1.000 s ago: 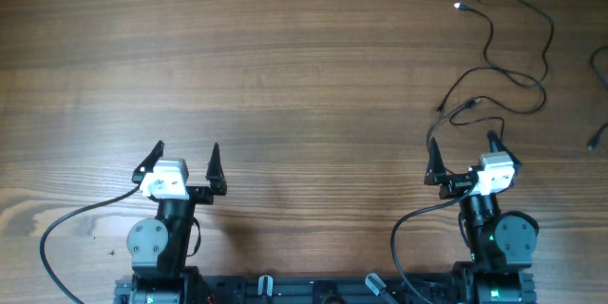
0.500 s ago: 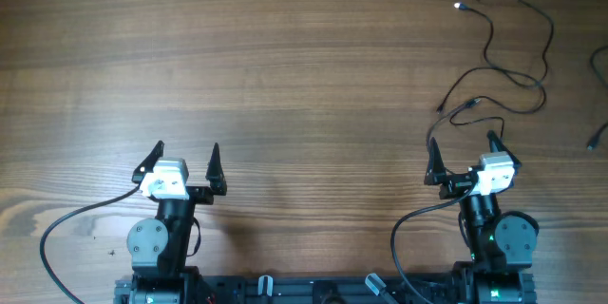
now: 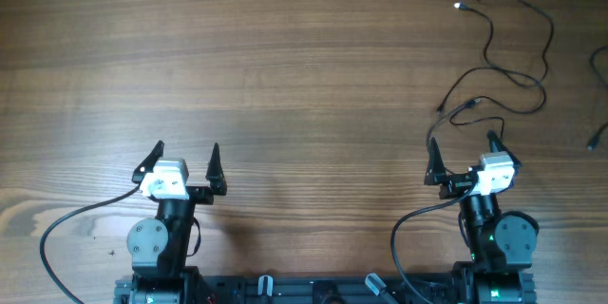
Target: Untangle cables
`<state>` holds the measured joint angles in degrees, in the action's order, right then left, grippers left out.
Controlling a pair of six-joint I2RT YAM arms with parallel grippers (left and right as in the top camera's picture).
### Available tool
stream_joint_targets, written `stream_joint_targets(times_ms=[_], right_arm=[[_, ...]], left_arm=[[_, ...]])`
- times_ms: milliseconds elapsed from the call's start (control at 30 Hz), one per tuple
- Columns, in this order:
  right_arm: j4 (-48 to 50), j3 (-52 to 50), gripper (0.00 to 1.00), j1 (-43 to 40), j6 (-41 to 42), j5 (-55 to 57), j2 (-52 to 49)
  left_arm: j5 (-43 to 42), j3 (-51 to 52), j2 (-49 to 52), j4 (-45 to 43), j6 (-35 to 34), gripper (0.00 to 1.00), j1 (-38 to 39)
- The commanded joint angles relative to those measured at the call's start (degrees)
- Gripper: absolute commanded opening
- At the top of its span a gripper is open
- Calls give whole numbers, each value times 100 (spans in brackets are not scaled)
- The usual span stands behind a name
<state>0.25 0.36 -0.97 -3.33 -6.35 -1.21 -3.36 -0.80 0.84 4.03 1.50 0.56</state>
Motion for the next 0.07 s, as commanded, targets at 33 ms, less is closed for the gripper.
stream_joint_targets(times_ms=[33], right_arm=[[13, -7, 100, -17, -79, -4, 94]], left_arm=[[-87, 46, -61, 0, 129, 100, -46]])
